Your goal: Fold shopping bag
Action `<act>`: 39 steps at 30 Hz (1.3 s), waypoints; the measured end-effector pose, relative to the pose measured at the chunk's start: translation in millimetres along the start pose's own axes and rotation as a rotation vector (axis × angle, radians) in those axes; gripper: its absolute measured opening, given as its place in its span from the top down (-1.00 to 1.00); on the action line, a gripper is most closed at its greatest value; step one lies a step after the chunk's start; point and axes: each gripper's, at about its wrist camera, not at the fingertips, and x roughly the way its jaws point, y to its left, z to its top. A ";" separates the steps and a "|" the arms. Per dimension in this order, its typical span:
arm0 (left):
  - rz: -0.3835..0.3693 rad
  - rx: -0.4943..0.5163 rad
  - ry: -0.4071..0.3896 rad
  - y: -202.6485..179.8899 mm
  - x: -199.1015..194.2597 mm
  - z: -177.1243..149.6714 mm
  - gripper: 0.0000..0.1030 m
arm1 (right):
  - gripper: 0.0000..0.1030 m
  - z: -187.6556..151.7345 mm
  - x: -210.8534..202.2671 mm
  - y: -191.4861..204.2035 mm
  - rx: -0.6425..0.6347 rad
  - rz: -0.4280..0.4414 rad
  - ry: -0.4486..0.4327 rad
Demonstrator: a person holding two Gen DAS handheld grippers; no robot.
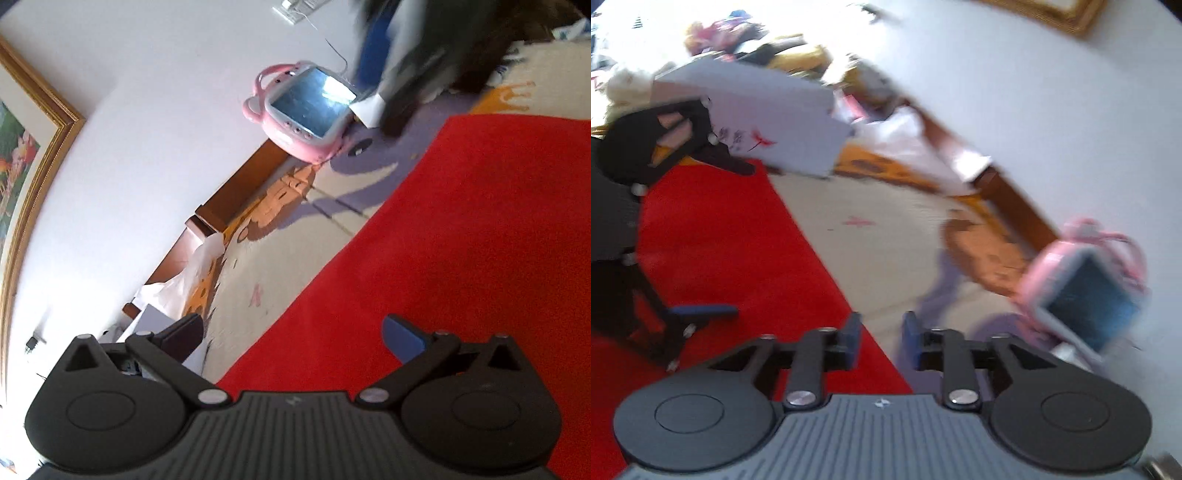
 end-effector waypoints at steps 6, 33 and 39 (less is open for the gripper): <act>0.001 -0.019 -0.030 2.8 29.0 10.0 -1.00 | -0.07 -76.1 -106.2 54.1 -0.077 -0.012 0.003; -0.003 -0.131 -0.006 17.6 -138.8 -70.8 -0.99 | -0.30 -104.6 -178.1 170.0 -0.272 0.095 -0.109; 0.013 -0.150 0.056 13.6 -116.8 -87.5 -0.99 | -0.40 -79.4 -158.5 201.8 -0.389 0.030 -0.155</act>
